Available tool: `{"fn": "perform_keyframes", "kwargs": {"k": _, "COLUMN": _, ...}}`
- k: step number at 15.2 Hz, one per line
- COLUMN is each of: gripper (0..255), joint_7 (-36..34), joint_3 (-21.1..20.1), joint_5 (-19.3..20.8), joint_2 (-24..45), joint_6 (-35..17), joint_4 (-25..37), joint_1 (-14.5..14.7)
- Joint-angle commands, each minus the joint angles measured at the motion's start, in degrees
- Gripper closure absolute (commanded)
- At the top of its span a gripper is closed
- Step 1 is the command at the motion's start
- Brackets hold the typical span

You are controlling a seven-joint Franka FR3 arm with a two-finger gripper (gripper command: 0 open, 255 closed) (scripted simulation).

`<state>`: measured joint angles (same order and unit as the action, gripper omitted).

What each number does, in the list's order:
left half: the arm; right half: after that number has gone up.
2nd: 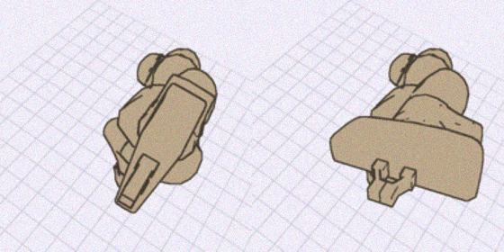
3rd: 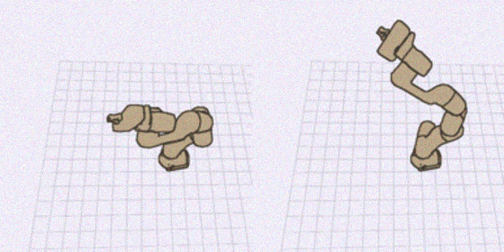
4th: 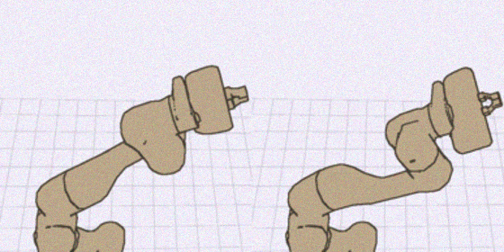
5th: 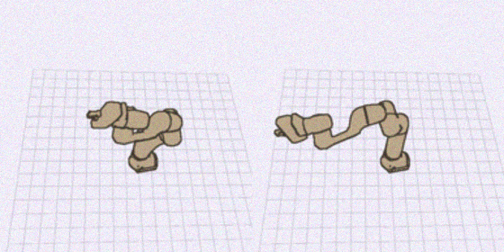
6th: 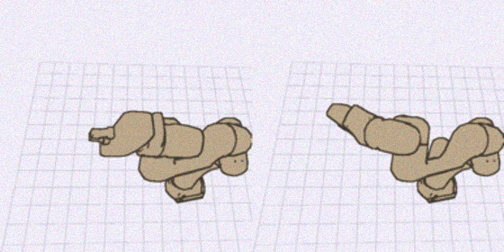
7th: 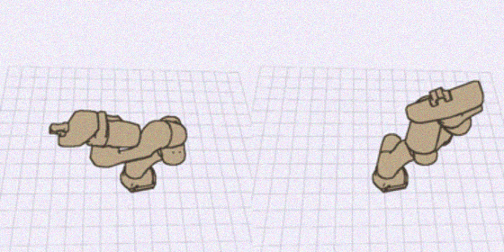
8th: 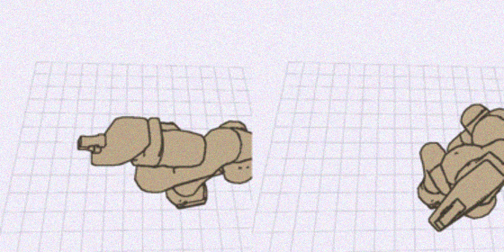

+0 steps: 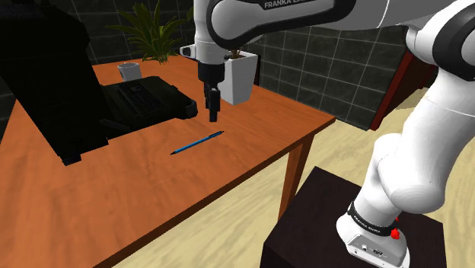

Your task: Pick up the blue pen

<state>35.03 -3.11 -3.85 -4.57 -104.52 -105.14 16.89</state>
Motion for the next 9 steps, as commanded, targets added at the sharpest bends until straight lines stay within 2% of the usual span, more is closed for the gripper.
{"fn": "perform_keyframes", "kwargs": {"k": 1, "gripper": 0, "joint_7": 3.53, "joint_3": -1.19, "joint_5": -0.31, "joint_2": 2.72, "joint_6": 0.99, "joint_4": 3.36, "joint_1": 1.38}}
{"fn": "perform_keyframes", "kwargs": {"k": 7, "gripper": 0, "joint_7": 13.80, "joint_3": -4.83, "joint_5": -0.58, "joint_2": 9.20, "joint_6": 2.84, "joint_4": 10.56, "joint_1": 4.92}}
{"fn": "perform_keyframes", "kwargs": {"k": 9, "gripper": 0, "joint_7": 14.28, "joint_3": -5.01, "joint_5": -0.60, "joint_2": 9.39, "joint_6": 2.13, "joint_4": 9.99, "joint_1": 5.05}}
